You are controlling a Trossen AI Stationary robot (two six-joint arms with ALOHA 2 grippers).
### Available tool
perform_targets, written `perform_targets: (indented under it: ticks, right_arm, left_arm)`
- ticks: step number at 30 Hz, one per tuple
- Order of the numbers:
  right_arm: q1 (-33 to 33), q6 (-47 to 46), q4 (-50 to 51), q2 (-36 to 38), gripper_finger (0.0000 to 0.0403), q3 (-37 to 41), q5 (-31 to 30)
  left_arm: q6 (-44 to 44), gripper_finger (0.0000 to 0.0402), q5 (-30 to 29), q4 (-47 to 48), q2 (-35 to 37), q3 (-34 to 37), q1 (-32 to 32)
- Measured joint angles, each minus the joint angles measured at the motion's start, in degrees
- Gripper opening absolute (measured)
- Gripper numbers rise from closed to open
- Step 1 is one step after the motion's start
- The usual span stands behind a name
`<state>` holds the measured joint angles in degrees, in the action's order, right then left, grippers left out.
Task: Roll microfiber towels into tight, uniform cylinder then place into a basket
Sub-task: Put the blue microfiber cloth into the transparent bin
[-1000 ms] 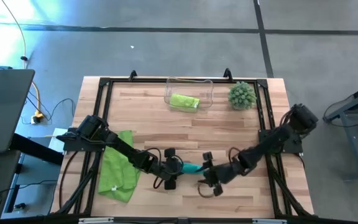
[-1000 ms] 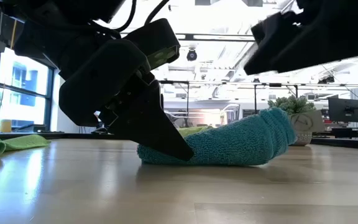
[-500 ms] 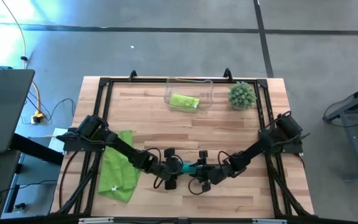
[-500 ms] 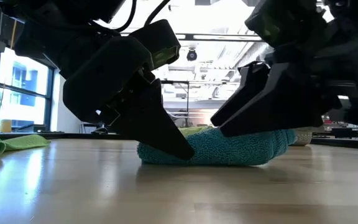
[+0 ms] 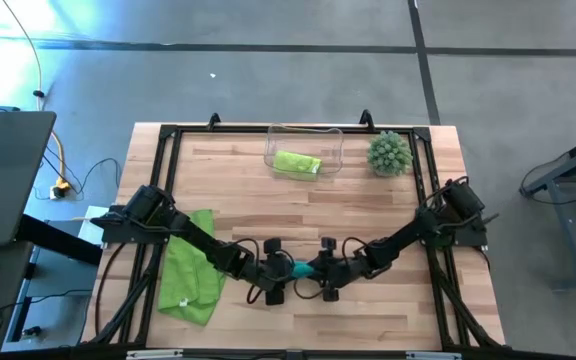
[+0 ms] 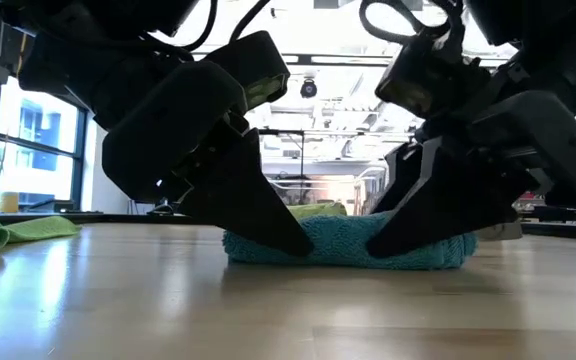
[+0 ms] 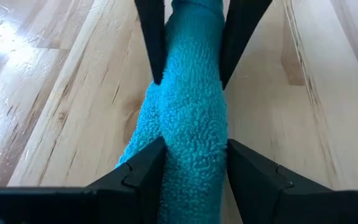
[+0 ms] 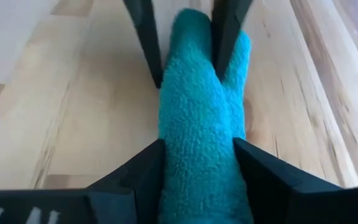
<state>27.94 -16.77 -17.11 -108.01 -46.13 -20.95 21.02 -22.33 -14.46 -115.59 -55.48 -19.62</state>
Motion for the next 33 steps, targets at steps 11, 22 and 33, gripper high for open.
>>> perform_targets:
  ticks: [11, 22, 33]
  right_arm:
    - [-1.3, -11.0, 6.5, 0.3, 0.007, -0.3, 4.8]
    - [-5.0, -10.3, 8.3, 3.1, 0.001, 0.1, 9.1]
    - [-15.5, -0.4, 12.0, 19.7, 0.001, 0.3, 4.1]
  left_arm:
    - [0.1, 0.0157, -0.2, 2.4, 5.2, 0.3, -1.0]
    - [0.1, 0.0157, -3.1, 13.2, 19.3, 0.1, -5.0]
    - [-0.6, 0.0157, -16.3, 17.2, 30.1, 0.1, -9.7]
